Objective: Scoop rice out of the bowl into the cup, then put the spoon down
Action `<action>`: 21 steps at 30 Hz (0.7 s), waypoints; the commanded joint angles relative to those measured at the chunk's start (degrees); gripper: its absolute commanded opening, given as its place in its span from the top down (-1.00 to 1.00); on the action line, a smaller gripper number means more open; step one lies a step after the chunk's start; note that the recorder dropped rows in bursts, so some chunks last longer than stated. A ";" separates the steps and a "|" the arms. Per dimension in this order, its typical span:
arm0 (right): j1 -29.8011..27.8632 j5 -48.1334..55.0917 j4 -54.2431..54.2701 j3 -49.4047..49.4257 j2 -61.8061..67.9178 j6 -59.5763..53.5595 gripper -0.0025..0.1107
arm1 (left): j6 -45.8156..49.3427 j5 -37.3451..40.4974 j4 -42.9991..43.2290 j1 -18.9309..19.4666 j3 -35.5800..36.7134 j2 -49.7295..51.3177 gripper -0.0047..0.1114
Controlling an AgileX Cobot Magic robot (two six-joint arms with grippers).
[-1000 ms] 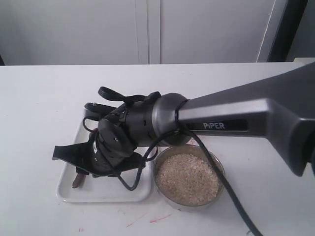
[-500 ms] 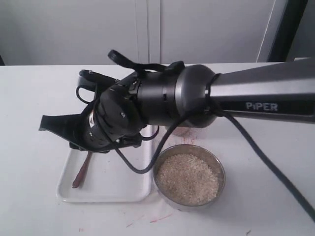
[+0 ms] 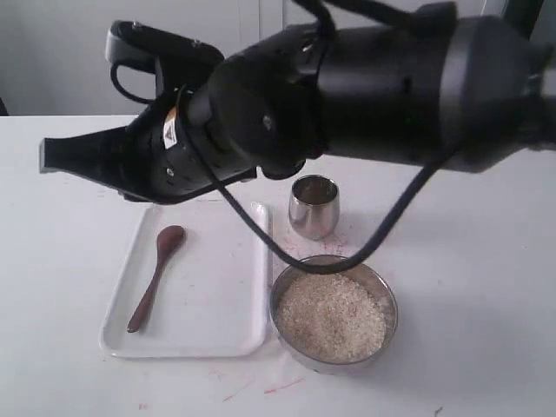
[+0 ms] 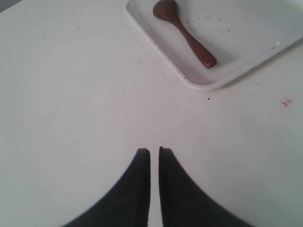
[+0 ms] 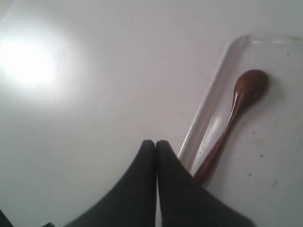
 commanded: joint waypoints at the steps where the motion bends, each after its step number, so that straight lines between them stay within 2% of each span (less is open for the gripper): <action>1: 0.25 1.73 -0.81 -0.01 -5.76 -4.34 0.96 | -0.33 1.91 -0.03 -0.11 0.53 -0.17 0.67; 13: 1.68 3.51 -0.81 -0.01 -20.09 -14.53 0.96 | -0.33 1.91 -0.03 -0.11 0.53 -0.17 0.67; 21: 2.61 3.37 -0.81 2.45 -28.97 -16.76 0.96 | -0.33 1.91 -0.03 -0.11 0.53 -0.17 0.67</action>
